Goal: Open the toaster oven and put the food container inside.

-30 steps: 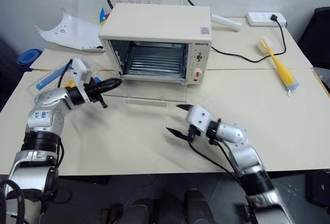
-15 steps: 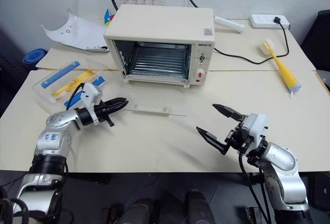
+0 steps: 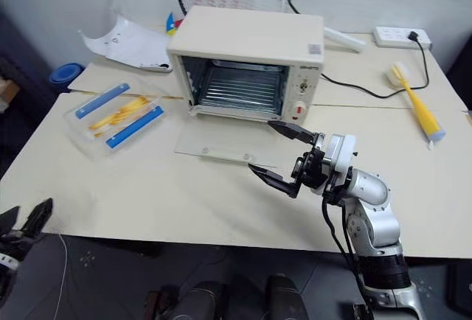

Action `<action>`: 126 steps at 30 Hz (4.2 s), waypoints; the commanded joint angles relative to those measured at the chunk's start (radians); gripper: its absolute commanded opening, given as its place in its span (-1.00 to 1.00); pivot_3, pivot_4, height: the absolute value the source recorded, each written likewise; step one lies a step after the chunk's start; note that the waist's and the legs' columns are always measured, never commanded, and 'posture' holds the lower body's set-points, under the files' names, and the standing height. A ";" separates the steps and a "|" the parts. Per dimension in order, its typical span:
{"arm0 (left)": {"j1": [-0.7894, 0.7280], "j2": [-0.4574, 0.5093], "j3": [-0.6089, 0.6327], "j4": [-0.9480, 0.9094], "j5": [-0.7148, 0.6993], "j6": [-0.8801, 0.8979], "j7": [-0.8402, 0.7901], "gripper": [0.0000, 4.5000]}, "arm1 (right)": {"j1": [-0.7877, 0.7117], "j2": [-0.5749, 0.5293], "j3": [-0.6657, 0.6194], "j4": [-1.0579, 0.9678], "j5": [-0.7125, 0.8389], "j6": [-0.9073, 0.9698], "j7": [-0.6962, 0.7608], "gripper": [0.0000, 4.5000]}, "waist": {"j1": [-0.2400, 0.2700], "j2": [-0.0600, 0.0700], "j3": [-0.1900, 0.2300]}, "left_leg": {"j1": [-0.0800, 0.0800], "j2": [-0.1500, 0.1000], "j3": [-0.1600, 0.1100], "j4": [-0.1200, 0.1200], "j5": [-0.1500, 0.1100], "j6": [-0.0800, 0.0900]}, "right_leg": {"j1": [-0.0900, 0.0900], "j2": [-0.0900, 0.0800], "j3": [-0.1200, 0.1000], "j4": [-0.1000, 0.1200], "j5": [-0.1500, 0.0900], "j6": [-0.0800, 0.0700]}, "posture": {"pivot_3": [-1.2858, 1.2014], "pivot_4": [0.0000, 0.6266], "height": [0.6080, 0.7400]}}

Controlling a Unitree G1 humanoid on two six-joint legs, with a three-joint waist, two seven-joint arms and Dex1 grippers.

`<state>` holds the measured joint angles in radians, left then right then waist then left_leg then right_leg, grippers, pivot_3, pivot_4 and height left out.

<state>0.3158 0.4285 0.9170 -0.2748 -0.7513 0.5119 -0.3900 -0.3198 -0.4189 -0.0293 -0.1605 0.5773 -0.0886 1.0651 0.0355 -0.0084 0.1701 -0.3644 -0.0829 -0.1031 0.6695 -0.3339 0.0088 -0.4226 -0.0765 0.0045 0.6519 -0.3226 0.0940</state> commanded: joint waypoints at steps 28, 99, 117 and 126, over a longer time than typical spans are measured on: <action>-1.066 0.410 -0.361 0.845 0.256 0.521 0.434 -0.24 | -0.028 0.040 0.015 0.076 -0.057 -0.102 0.034 1.00 | -0.063 -0.002 -0.001 | 0.004 -0.001 0.003 -0.004 -0.001 -0.002 | -0.006 0.000 0.000 0.007 0.000 0.000 | 0.03 -0.52 1.00; -0.825 0.093 -0.779 0.455 0.348 -0.131 -0.464 -1.00 | -0.147 0.038 0.222 0.137 -0.345 0.248 -0.314 -0.98 | -0.023 -0.002 0.000 | -0.005 -0.006 -0.003 0.012 -0.005 0.003 | -0.008 -0.001 0.000 0.008 0.001 0.001 | 0.03 -0.52 1.00; -1.132 -0.124 -0.751 0.919 0.461 -0.437 -0.195 -1.00 | -0.525 0.186 0.114 0.788 -0.458 -0.021 -0.473 -0.98 | -0.071 -0.002 0.000 | -0.006 -0.006 -0.002 0.012 -0.005 0.002 | -0.012 -0.001 0.000 0.010 0.001 0.001 | 0.03 -0.52 1.00; -0.948 0.033 -0.740 0.658 0.398 -0.324 -0.386 -0.83 | -0.339 0.066 0.072 0.406 -0.335 0.147 -0.299 -1.00 | -0.093 -0.002 0.000 | -0.009 -0.006 -0.001 0.011 -0.005 0.002 | -0.019 -0.002 0.001 0.017 0.001 0.001 | 0.03 -0.52 1.00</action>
<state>-0.6511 0.4343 0.1524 0.4811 -0.3104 0.1618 -0.7227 -0.6704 -0.3331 0.0838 0.3535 0.1912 0.0279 0.7417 -0.0572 -0.0108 0.1697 -0.3732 -0.0893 -0.1039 0.6796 -0.3388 0.0106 -0.4422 -0.0783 0.0056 0.6687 -0.3215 0.0951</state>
